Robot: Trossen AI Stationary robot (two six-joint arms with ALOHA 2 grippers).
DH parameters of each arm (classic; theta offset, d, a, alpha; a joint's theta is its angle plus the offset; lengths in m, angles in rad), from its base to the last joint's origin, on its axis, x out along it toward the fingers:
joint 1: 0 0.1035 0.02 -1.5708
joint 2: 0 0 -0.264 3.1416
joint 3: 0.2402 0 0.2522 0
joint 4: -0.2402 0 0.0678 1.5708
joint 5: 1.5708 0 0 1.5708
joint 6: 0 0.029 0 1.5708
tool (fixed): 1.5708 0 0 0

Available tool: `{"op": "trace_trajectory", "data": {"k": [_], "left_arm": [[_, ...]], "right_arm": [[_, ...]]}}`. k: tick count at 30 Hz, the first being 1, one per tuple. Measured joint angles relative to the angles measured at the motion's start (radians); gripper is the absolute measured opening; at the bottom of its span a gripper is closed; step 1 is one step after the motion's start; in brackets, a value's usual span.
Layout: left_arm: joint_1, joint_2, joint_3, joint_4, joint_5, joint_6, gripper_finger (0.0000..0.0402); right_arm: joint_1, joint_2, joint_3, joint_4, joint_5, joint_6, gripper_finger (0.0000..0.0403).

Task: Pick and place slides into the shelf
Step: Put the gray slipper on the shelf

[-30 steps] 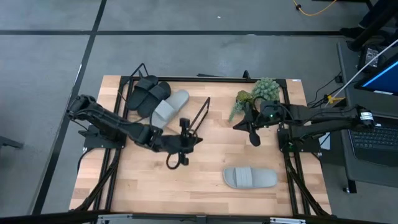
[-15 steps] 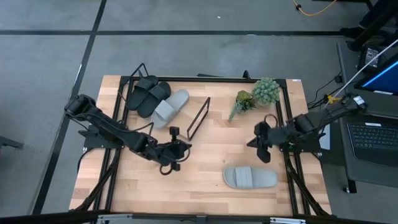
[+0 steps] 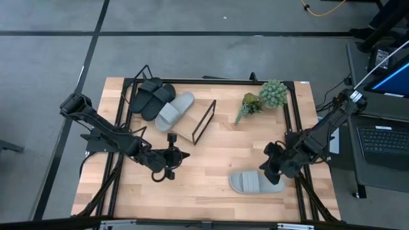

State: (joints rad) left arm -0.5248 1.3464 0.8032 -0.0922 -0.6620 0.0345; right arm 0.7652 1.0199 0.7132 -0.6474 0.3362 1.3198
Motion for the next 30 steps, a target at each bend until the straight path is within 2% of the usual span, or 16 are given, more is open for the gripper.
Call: {"op": "trace_trajectory", "data": {"k": [4,8,14,25,30], "left_arm": [[0.006,0.0,0.0,-0.005,0.001,0.0,0.0],[0.006,0.0,0.0,-0.005,0.001,0.001,0.0],[0.006,0.0,0.0,-0.005,0.001,0.001,0.0],[0.006,0.0,0.0,-0.006,0.0,0.001,0.0],[0.006,0.0,0.0,-0.007,-0.001,0.002,0.0]], "right_arm": [[0.02,0.018,0.0,-0.001,-0.059,0.141,0.0019],[0.024,0.036,0.0,-0.002,-0.068,0.193,0.0037],[0.024,0.112,0.0,-0.002,-0.068,0.206,0.0073],[0.024,0.23,0.0,0.067,-0.102,0.272,0.0191],[0.024,0.27,0.0,0.126,-0.102,0.273,0.0207]]}}
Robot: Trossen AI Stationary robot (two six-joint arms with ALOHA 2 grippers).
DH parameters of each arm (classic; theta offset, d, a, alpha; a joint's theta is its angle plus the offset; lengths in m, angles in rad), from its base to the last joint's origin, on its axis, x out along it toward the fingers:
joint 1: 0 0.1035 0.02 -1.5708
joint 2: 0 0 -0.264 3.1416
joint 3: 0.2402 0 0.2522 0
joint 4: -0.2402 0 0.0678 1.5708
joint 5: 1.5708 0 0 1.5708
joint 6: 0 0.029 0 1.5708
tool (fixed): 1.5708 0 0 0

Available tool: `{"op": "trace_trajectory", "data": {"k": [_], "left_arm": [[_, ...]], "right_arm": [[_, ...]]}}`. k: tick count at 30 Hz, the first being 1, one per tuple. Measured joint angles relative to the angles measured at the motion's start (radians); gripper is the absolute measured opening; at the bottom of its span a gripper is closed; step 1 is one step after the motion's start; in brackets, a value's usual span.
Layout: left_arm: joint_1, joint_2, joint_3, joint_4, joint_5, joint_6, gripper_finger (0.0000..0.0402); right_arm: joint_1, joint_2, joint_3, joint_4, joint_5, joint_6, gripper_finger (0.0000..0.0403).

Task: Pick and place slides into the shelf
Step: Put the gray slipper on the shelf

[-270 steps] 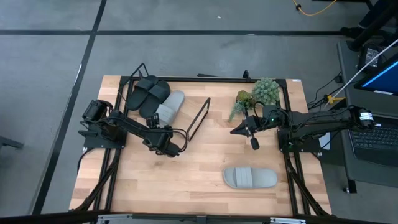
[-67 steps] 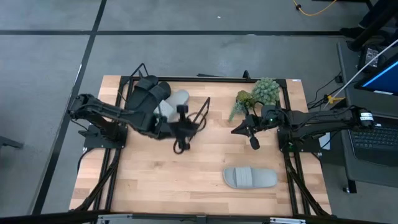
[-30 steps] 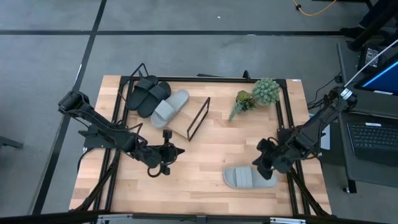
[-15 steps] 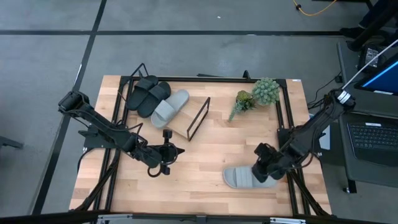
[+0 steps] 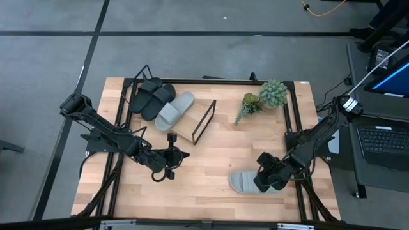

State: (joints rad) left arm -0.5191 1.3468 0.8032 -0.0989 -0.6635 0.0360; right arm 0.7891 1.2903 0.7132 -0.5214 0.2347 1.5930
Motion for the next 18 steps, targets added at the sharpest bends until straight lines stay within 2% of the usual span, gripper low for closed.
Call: {"op": "trace_trajectory", "data": {"k": [12,15,18], "left_arm": [[0.0,0.0,0.0,-0.005,-0.001,0.0,0.0],[0.0,0.0,0.0,-0.005,-0.001,0.0,0.0],[0.0,0.0,0.0,-0.005,-0.001,0.0,0.0]], "right_arm": [[-0.008,0.094,0.0,0.042,-0.028,0.048,0.0203],[-0.008,0.092,0.0,0.042,-0.031,0.047,0.0171],[-0.008,0.09,0.0,0.042,-0.03,0.025,0.011]]}}
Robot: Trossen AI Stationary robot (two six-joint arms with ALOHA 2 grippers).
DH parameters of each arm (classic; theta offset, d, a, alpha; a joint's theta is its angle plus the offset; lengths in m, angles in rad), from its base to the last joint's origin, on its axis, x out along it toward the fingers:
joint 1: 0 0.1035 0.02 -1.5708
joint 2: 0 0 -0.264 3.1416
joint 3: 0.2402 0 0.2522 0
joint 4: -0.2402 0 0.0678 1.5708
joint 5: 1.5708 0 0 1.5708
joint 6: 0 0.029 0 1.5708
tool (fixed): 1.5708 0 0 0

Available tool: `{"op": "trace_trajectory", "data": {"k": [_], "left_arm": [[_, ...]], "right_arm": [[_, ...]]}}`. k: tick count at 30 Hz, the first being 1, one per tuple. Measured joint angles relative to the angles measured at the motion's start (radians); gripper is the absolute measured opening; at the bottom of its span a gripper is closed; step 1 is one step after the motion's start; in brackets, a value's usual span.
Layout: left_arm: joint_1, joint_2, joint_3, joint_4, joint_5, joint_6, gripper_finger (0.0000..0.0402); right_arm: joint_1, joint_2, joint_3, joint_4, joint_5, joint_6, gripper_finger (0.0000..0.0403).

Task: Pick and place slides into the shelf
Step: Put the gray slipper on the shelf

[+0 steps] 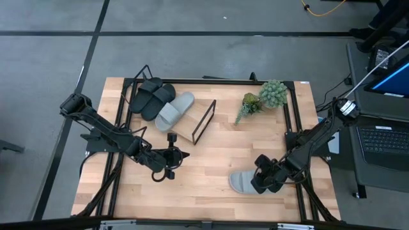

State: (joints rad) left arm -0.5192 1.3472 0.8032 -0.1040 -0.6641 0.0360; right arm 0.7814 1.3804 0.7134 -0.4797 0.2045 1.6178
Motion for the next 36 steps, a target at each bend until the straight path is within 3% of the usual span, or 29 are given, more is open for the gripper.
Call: {"op": "trace_trajectory", "data": {"k": [3,5,19,29,36], "left_arm": [[0.0,0.0,0.0,0.0,0.0,0.0,0.0],[0.0,0.0,0.0,0.0,0.0,0.0,0.0],[0.0,0.0,0.0,0.0,0.0,0.001,0.0],[0.0,0.0,0.0,0.0,0.0,0.001,0.0],[0.0,0.0,0.0,0.0,0.0,0.001,0.0]], "right_arm": [[0.0,0.0,0.0,-0.004,0.015,-0.032,0.0032],[0.0,0.0,0.0,-0.005,0.026,-0.04,0.0016],[0.0,0.0,0.0,0.059,0.045,-0.072,0.0007],[0.001,-0.028,0.034,0.088,0.158,-0.188,0.0004],[-0.009,-0.056,0.097,0.084,0.276,-0.391,0.0004]]}}
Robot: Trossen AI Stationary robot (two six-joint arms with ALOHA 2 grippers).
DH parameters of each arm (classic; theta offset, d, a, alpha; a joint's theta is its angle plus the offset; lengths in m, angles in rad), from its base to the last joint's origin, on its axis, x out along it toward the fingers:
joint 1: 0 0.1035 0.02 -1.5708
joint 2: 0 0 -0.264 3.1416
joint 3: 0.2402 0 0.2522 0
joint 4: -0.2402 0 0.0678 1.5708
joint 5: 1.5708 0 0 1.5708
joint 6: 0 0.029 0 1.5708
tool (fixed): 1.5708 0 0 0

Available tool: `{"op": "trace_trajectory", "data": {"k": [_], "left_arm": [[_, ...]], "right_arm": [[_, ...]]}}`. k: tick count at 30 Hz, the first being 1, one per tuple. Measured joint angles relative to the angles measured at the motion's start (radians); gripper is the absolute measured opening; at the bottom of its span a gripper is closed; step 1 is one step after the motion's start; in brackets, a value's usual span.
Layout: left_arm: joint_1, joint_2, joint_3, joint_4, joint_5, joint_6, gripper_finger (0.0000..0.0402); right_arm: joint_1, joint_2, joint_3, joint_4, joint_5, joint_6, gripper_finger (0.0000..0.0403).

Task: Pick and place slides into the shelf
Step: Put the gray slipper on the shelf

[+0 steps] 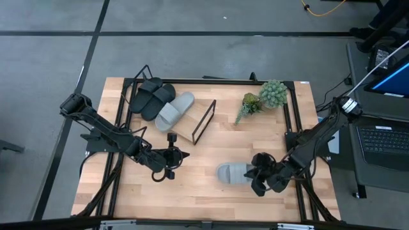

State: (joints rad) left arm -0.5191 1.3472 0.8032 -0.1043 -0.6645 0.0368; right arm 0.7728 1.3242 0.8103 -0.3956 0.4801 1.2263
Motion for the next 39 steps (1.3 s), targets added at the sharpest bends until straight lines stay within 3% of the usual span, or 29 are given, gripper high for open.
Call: {"op": "trace_trajectory", "data": {"k": [7,18,24,28,31,39], "left_arm": [[0.0,0.0,0.0,0.001,-0.008,0.009,0.0],[0.0,0.0,0.0,0.034,-0.139,0.238,0.0001],[0.0,0.0,0.0,0.046,-0.184,0.262,0.0047],[0.0,0.0,0.0,0.091,-0.251,0.418,0.0093],[0.0,0.0,0.0,0.124,-0.24,0.57,0.0118],[0.0,0.0,0.0,0.187,-0.164,0.888,0.013]], "right_arm": [[-0.055,-0.018,0.069,-0.064,0.012,-0.155,0.0004],[-0.15,-0.029,0.181,-0.151,-0.015,-0.235,0.0004],[-0.195,-0.029,0.199,-0.157,-0.088,-0.243,0.0004],[-0.242,-0.029,0.199,-0.155,-0.148,-0.241,0.0004],[-0.281,-0.028,0.199,-0.144,-0.203,-0.244,0.0004],[-0.389,-0.028,0.254,-0.133,-0.321,-0.302,0.0004]]}}
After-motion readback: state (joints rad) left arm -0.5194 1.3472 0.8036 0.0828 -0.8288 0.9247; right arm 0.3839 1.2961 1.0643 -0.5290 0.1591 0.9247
